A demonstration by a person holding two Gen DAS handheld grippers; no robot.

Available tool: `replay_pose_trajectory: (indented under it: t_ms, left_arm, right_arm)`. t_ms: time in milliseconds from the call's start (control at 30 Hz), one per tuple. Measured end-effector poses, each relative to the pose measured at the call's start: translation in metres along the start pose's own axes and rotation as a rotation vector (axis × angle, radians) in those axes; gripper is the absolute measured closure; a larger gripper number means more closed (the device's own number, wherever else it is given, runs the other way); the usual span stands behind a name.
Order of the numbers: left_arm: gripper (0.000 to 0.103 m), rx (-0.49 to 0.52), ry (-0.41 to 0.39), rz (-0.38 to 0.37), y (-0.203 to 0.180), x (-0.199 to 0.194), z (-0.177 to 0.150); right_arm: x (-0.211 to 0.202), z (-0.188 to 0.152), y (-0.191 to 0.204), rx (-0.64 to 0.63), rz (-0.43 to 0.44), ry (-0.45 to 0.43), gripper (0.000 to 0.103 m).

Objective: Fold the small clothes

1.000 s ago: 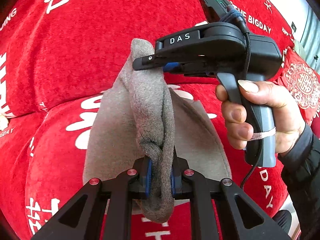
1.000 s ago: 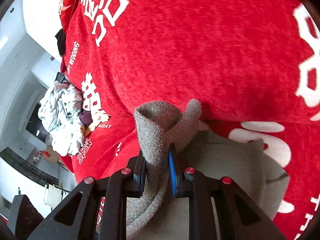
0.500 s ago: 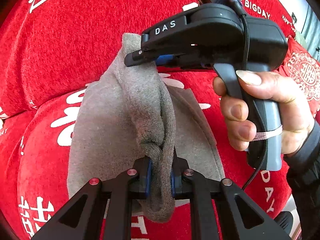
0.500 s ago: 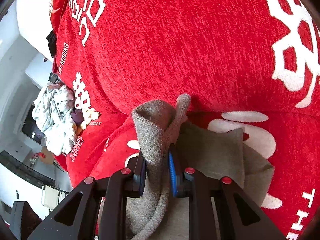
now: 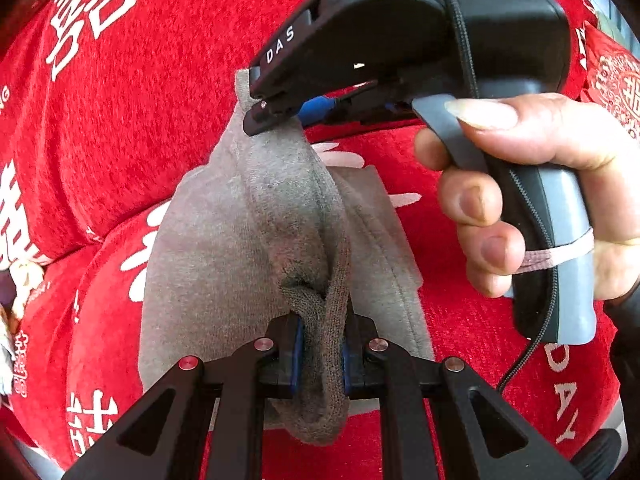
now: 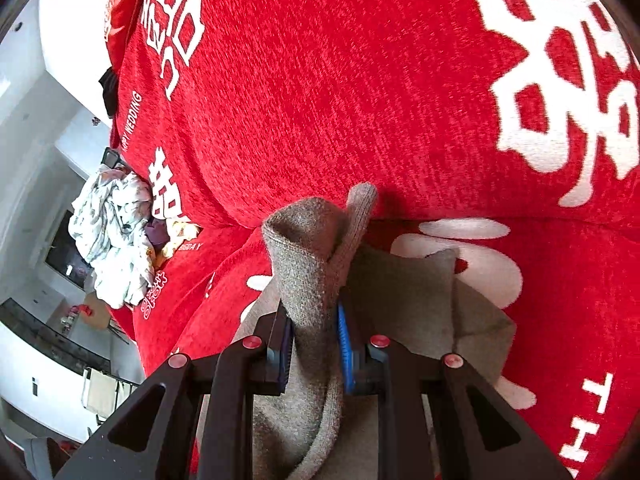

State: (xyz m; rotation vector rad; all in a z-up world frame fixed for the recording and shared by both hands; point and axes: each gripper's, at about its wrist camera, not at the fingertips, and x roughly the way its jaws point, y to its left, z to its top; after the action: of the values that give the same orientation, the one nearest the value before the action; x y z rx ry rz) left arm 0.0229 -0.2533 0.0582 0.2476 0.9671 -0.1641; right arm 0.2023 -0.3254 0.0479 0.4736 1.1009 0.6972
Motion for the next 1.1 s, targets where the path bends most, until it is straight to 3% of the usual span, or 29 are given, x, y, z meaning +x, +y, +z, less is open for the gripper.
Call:
replay_pose_trajectory:
  t_ms: [333,600,833,900,967,1033,1100]
  left_arm:
    - [0.088,-0.004,0.05,-0.063,0.003,0.023,-0.004]
    - [0.087,-0.012,0.042,-0.105,0.009,0.033,-0.006]
    - [0.087,-0.078,0.03,-0.204,0.029,0.033,-0.009]
    - [0.075,-0.102,0.037,-0.256,0.035,0.032,-0.009]
    - [0.036,-0.129,0.04,-0.351,0.044,0.027,-0.011]
    - [0.021,-0.154,-0.001,-0.385,0.049,0.012,-0.017]
    - [0.02,-0.14,-0.042,-0.376,0.054,-0.002,-0.022]
  right_arm:
    - [0.003,-0.02,-0.042,0.105,0.005,-0.013,0.082]
    - [0.01,-0.033,-0.068,0.185,0.004,-0.014,0.082]
    - [0.009,-0.037,-0.071,0.203,-0.009,-0.022,0.081]
    - [0.008,-0.038,-0.071,0.206,-0.018,-0.019,0.08]
    - [0.007,-0.037,-0.073,0.24,-0.038,-0.011,0.072]
    - [-0.002,-0.037,-0.081,0.293,-0.048,-0.031,0.071]
    - [-0.014,-0.038,-0.085,0.312,-0.055,-0.058,0.07]
